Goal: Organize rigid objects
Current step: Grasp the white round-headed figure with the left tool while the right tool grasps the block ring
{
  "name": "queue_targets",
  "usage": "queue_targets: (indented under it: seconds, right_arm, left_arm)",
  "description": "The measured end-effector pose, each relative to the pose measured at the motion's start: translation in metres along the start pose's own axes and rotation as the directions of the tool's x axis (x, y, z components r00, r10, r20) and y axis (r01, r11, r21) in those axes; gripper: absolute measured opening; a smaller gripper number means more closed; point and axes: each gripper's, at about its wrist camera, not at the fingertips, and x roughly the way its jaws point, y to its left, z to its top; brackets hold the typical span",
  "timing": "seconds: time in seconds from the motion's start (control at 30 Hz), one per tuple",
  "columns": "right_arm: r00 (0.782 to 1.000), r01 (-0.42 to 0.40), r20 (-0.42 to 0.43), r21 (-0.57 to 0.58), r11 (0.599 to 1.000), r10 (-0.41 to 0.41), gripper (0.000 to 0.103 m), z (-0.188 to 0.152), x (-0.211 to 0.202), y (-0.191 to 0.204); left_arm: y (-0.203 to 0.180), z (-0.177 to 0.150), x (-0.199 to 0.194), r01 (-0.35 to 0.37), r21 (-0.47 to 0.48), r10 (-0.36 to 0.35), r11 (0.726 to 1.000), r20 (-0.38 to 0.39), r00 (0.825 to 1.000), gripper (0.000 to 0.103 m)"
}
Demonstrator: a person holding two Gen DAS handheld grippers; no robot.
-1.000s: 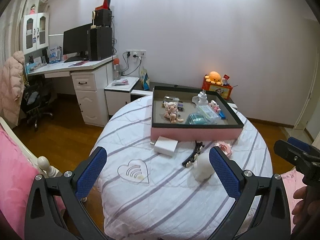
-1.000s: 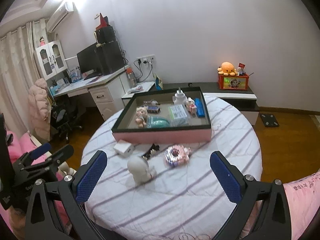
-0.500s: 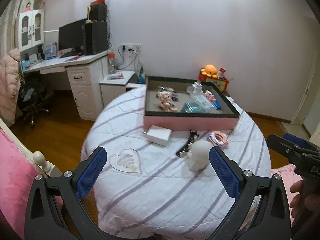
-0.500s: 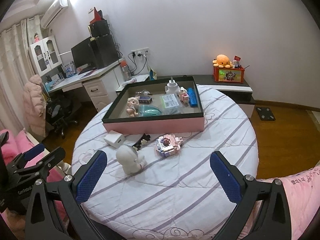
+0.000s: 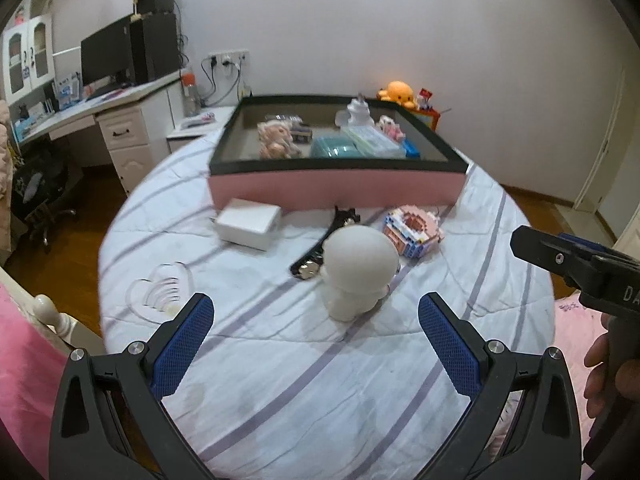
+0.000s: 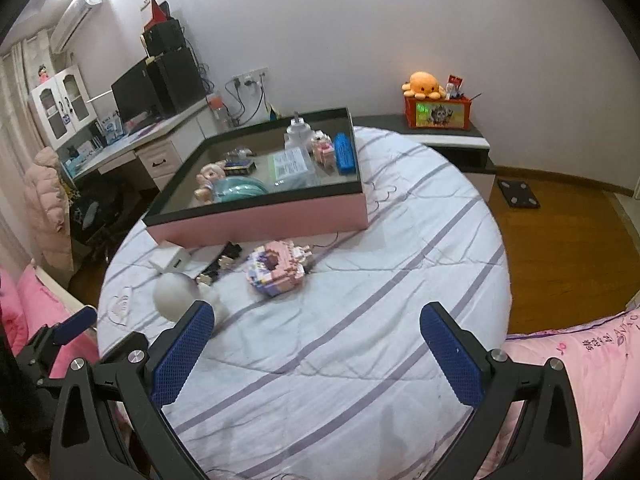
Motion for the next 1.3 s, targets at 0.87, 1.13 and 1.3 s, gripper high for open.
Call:
queue_targets:
  seconds: [0.87,1.13,1.3]
  right_arm:
    - [0.986,-0.064,-0.164,-0.13,0.989,0.042,0.096,0.015,0.108,0.033]
    - [0.991,-0.012,-0.134,-0.201,0.979,-0.015,0.067,0.007,0.102,0.041]
    - [0.991,-0.023,-0.132,-0.188,0.982,-0.002,0.067,0.003,0.093,0.038]
  left_arm:
    - [0.018,0.005,0.061,0.085,-0.076,-0.089,0.994,-0.06,0.994,0.053]
    - [0.028,0.0,0.053,0.11,-0.089,-0.115,0.99,-0.053,0.992,0.053]
    - [0.034,-0.004,0.048,0.115,-0.097,-0.12,0.989,-0.047,0.992,0.053]
